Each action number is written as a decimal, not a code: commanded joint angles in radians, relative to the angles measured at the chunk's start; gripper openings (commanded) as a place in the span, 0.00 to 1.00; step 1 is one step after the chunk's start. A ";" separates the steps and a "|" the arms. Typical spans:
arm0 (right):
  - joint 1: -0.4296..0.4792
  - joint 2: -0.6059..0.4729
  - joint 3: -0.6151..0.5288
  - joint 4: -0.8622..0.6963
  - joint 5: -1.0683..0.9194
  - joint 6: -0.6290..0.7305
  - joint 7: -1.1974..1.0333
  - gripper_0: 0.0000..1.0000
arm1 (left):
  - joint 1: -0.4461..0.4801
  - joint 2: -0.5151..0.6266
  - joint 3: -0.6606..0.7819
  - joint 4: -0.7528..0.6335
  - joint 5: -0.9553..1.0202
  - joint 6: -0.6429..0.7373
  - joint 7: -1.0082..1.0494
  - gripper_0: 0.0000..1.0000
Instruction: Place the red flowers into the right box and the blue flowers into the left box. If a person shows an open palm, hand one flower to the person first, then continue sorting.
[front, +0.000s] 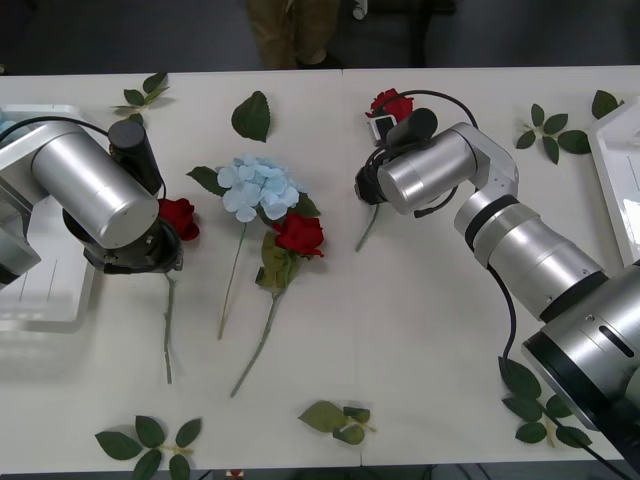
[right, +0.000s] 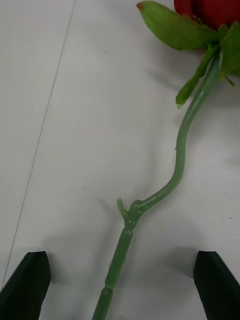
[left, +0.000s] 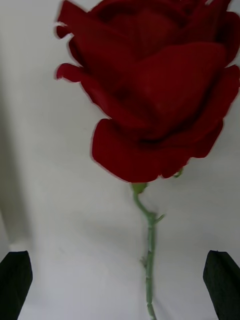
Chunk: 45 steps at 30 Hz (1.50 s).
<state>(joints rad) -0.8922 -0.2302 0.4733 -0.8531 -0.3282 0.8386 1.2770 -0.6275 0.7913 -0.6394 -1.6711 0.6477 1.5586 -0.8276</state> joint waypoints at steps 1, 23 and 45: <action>-0.039 0.020 0.044 0.020 0.015 -0.007 -0.041 0.75 | 0.061 -0.034 -0.016 -0.029 -0.062 -0.117 0.027 1.00; 0.001 -0.118 -0.005 -0.053 -0.256 0.241 0.085 0.00 | 0.218 -0.050 -0.016 0.005 -0.238 -0.313 0.021 1.00; 0.535 -0.365 -0.163 -0.722 -0.353 0.237 0.217 0.06 | 0.219 -0.112 -0.016 0.154 -0.306 -0.422 -0.005 0.00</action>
<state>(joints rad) -0.3568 -0.5745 0.3280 -1.5381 -0.6845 1.0923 1.4533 -0.4295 0.6931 -0.6468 -1.6055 0.3649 1.1404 -0.8276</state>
